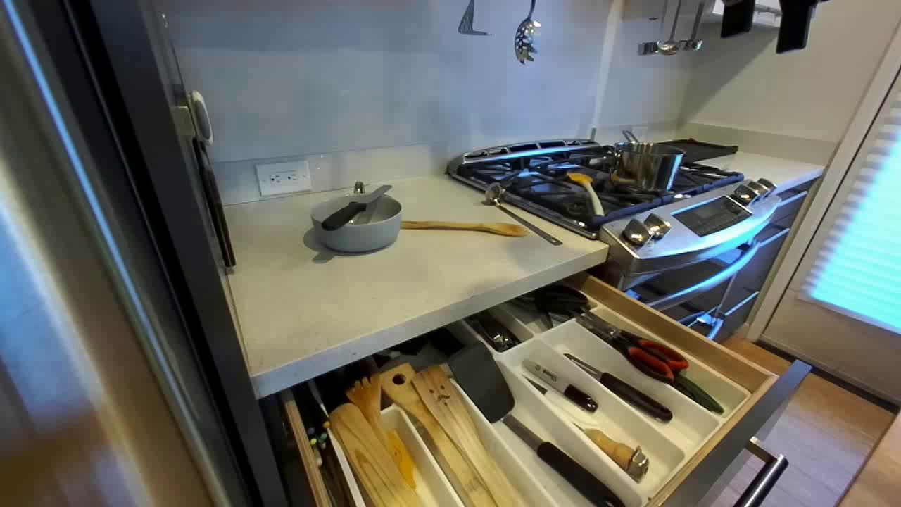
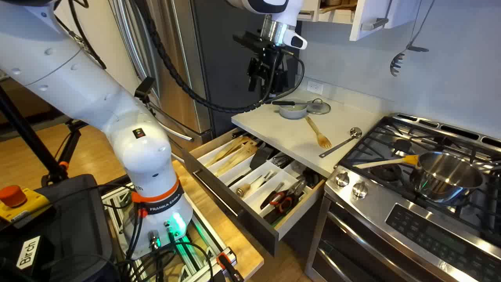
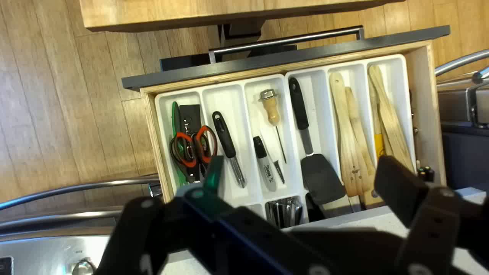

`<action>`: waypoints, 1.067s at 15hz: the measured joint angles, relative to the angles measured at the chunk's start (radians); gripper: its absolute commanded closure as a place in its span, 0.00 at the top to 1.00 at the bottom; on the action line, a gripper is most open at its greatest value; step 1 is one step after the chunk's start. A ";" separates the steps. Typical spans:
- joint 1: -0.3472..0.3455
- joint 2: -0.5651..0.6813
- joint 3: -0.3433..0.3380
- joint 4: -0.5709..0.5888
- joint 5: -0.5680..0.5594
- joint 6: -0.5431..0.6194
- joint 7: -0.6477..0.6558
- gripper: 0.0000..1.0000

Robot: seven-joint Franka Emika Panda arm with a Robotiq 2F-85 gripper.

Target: Pick up the scissors from the open drawer and put it on the gray bowl

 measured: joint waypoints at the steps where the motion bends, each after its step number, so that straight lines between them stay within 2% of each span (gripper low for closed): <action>1: 0.000 0.000 0.000 0.000 0.000 0.000 0.000 1.00; 7: 0.000 0.006 0.010 -0.004 0.002 0.005 0.009 1.00; 9: 0.004 0.039 0.022 -0.027 0.019 0.047 0.008 1.00; 12: 0.017 0.163 0.031 -0.084 0.038 0.161 -0.027 1.00; 16: 0.018 0.409 0.051 -0.089 -0.020 0.258 -0.062 1.00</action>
